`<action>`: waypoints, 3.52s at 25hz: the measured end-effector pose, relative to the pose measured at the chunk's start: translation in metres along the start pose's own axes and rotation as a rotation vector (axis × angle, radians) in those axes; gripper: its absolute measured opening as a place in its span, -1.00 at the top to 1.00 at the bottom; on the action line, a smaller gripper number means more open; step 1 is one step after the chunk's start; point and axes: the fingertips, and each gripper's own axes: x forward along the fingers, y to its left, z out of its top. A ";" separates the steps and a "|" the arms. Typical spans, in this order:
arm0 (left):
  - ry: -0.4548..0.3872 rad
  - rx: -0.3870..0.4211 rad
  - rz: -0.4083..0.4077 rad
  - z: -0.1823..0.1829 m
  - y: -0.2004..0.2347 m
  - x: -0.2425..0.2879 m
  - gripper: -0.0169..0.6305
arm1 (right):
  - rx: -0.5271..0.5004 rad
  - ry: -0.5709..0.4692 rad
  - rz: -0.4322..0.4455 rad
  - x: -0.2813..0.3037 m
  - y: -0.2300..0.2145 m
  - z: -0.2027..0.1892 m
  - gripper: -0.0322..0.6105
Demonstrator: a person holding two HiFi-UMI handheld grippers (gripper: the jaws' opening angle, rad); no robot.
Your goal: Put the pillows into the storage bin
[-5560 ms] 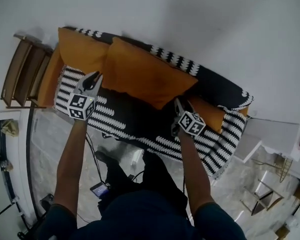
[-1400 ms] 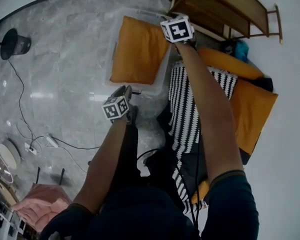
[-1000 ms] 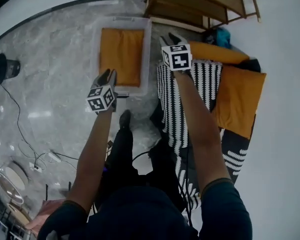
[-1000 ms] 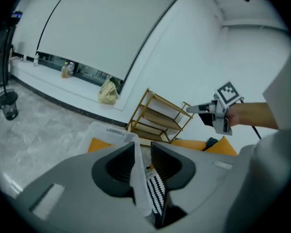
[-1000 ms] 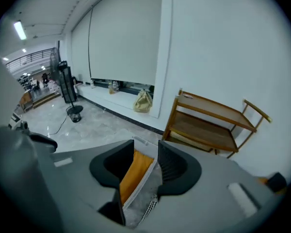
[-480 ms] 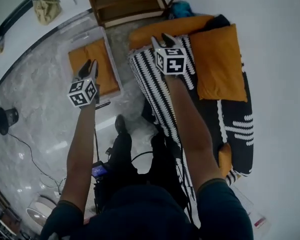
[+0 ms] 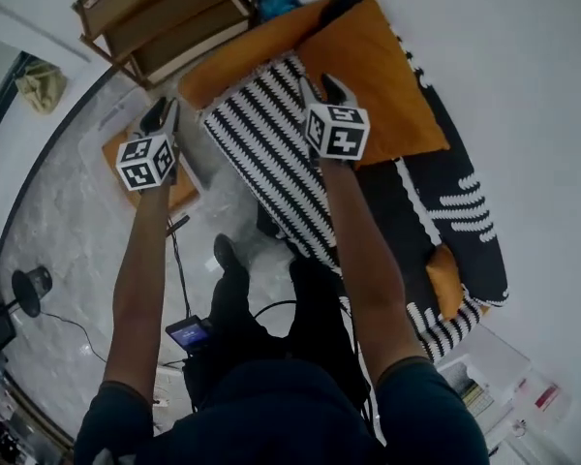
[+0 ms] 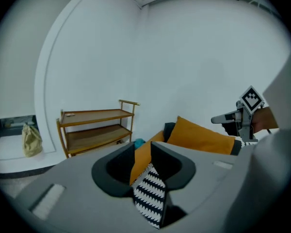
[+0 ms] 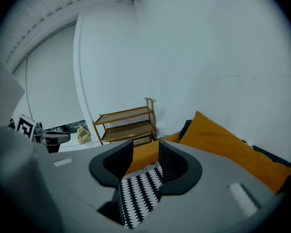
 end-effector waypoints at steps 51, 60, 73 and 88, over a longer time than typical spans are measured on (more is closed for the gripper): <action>0.190 0.585 -0.413 0.006 -0.266 0.379 0.78 | 0.602 0.151 -0.359 -0.047 -0.282 -0.243 0.54; 0.147 0.456 -0.343 0.011 -0.254 0.329 0.91 | 0.554 0.069 -0.394 -0.090 -0.267 -0.213 0.76; 0.027 0.236 -0.211 0.044 -0.203 0.229 0.91 | 0.316 -0.068 -0.443 -0.122 -0.267 -0.104 0.78; -0.113 0.094 0.042 0.074 -0.078 0.086 0.92 | 0.092 -0.147 -0.358 -0.083 -0.165 0.008 0.79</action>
